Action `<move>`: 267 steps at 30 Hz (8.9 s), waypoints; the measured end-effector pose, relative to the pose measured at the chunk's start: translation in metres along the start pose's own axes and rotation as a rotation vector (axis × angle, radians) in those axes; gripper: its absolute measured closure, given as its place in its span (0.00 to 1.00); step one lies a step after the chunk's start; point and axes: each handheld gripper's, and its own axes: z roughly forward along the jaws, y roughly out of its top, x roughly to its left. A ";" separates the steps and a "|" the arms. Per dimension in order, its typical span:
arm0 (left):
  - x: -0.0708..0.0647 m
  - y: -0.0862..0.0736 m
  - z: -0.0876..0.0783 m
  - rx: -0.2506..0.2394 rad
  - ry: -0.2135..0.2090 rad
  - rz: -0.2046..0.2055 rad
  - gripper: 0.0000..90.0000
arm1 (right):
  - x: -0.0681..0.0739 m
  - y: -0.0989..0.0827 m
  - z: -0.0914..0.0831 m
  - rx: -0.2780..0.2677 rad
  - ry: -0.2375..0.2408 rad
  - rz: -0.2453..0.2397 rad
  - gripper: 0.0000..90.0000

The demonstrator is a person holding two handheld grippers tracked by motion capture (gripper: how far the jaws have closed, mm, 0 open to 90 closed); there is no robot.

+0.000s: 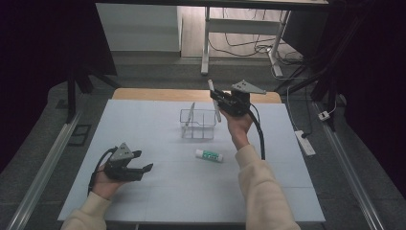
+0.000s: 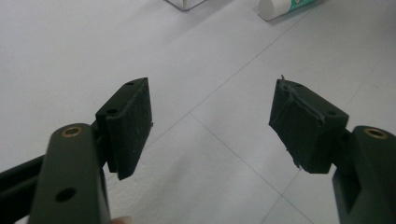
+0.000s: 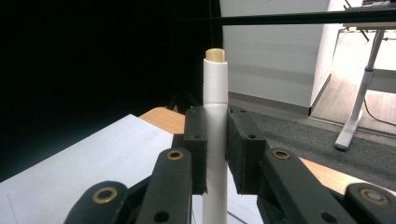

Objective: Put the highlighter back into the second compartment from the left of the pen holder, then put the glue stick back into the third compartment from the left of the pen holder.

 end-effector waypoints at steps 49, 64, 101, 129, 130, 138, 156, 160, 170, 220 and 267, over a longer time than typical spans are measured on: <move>0.003 -0.001 0.001 0.001 -0.008 -0.003 0.33 | 0.009 -0.024 0.070 -0.010 0.024 0.062 0.86; 0.003 -0.001 0.000 0.000 -0.007 -0.002 0.33 | 0.005 -0.031 0.064 0.044 -0.006 0.048 0.64; 0.004 -0.002 -0.003 -0.002 0.011 -0.003 0.33 | -0.009 -0.049 0.002 0.210 0.082 -0.081 0.57; 0.003 -0.002 -0.002 0.004 0.006 0.000 0.33 | -0.003 -0.043 -0.020 0.453 0.226 -0.171 0.52; 0.003 -0.002 -0.002 0.004 0.006 0.000 0.33 | -0.002 -0.043 -0.019 0.465 0.229 -0.174 0.52; 0.003 -0.002 -0.003 0.002 0.009 0.000 0.33 | 0.005 -0.048 -0.011 0.540 0.258 -0.211 0.50; 0.004 -0.002 -0.003 0.002 0.010 0.001 0.33 | 0.018 -0.060 0.006 0.616 0.298 -0.235 0.50; 0.004 -0.002 -0.003 0.003 0.009 0.001 0.33 | 0.020 -0.063 0.010 0.629 0.309 -0.234 0.50; 0.004 -0.002 -0.003 0.003 0.008 0.001 0.33 | 0.022 -0.071 0.019 0.657 0.317 -0.224 0.49; 0.004 -0.003 -0.001 0.017 0.000 0.006 0.33 | 0.051 -0.111 0.047 0.955 0.360 -0.376 0.71; 0.004 -0.003 0.000 0.019 0.001 0.007 0.33 | 0.022 -0.048 -0.003 0.577 0.218 -0.238 0.72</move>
